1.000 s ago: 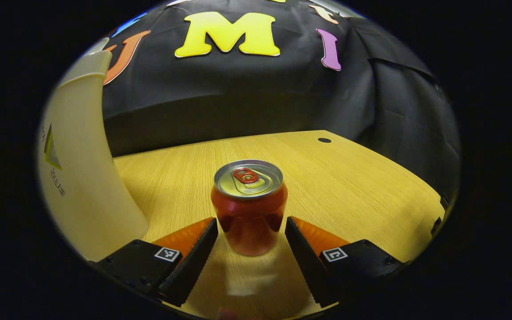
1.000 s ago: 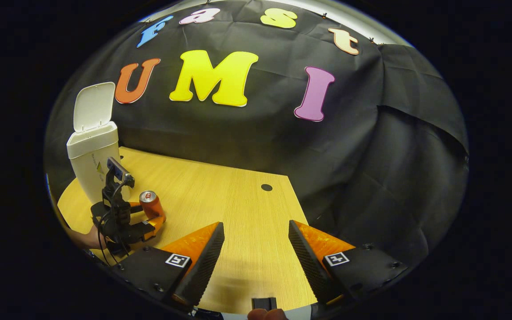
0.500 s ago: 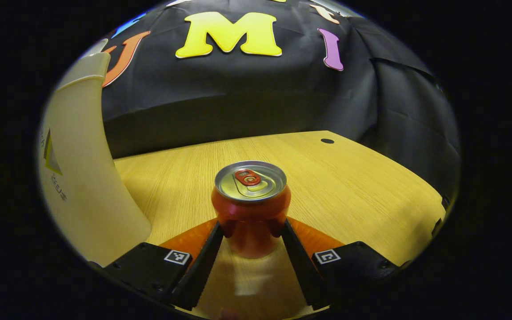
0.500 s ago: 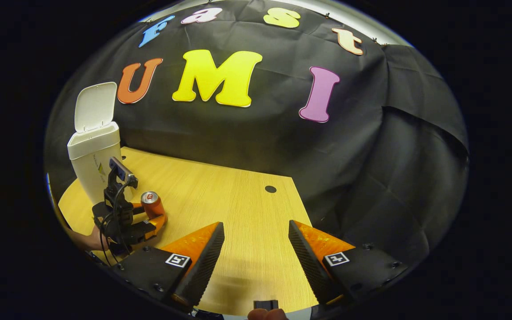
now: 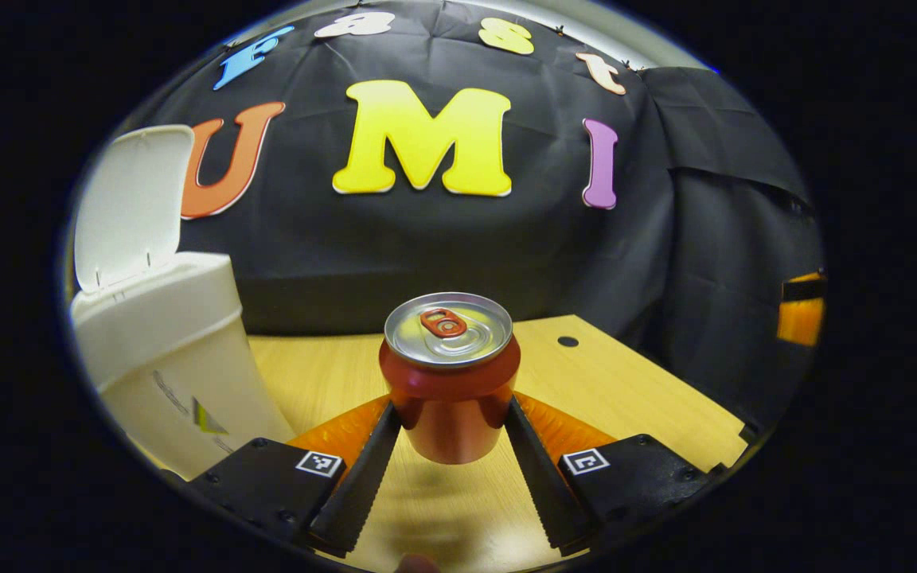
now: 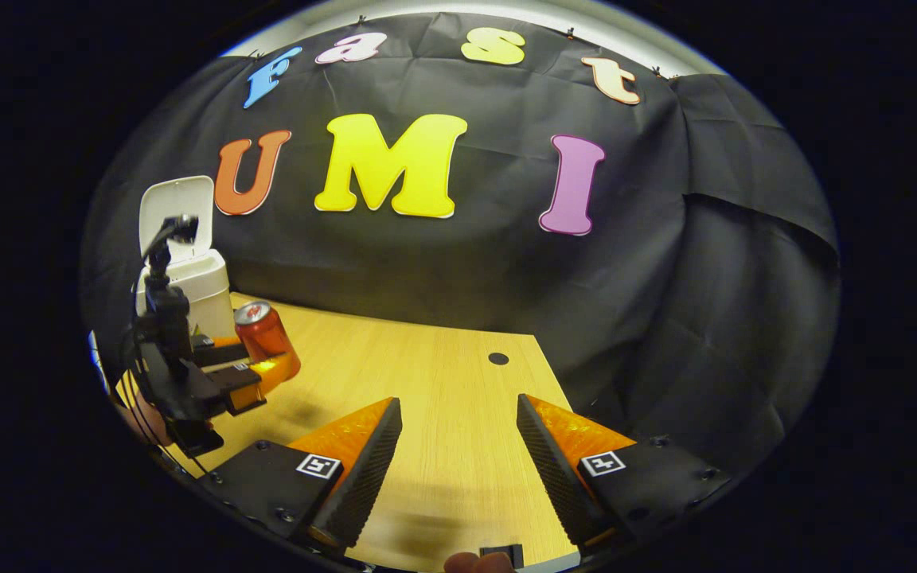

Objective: Press the lid of the desktop garbage bin to open it, pick up the crumpled paper on the desktop and throw it into the bin, then pick up the pop can on the desktop and drop it into the bin, and finally close the garbage bin lid.

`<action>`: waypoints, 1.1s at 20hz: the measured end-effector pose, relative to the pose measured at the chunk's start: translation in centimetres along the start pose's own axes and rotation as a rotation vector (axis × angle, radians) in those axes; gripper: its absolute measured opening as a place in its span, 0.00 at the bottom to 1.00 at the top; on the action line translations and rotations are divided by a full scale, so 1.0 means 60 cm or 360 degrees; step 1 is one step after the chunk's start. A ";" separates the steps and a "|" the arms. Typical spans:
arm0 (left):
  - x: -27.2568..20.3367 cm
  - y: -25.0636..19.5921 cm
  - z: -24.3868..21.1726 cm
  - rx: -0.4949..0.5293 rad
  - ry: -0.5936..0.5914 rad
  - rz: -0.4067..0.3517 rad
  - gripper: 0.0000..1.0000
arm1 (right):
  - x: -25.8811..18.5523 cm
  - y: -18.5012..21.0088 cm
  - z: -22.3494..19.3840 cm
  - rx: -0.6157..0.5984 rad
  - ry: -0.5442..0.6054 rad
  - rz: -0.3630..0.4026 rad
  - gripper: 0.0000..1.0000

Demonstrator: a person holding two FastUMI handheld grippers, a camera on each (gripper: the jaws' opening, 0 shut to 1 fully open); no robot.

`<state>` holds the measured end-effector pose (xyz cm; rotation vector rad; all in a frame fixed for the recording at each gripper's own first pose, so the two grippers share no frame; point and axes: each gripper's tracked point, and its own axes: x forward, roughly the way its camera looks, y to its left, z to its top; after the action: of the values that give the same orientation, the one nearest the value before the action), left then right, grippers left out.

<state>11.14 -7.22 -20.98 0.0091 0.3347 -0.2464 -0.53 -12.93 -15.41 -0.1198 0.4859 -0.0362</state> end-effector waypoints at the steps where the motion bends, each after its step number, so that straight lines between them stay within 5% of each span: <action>1: -0.009 0.009 0.034 -0.0019 -0.0042 0.0009 0.85 | -0.005 0.006 0.007 0.0015 -0.0023 0.0019 0.94; 10: -0.068 0.197 0.202 0.0024 -0.0261 0.0410 0.84 | 0.005 0.019 0.047 0.0114 -0.0130 0.0065 0.93; 16: -0.102 0.348 0.168 0.0034 -0.0135 0.0772 0.84 | 0.023 0.062 0.071 0.0154 -0.0155 0.0144 0.93; 22: -0.120 0.425 0.106 -0.0040 0.0027 0.0991 0.85 | 0.031 0.083 0.077 0.0104 -0.0143 0.0192 0.93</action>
<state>12.77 18.89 -13.47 0.0891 0.3363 0.3749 3.28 -7.62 -12.83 -0.0279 0.4012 0.0714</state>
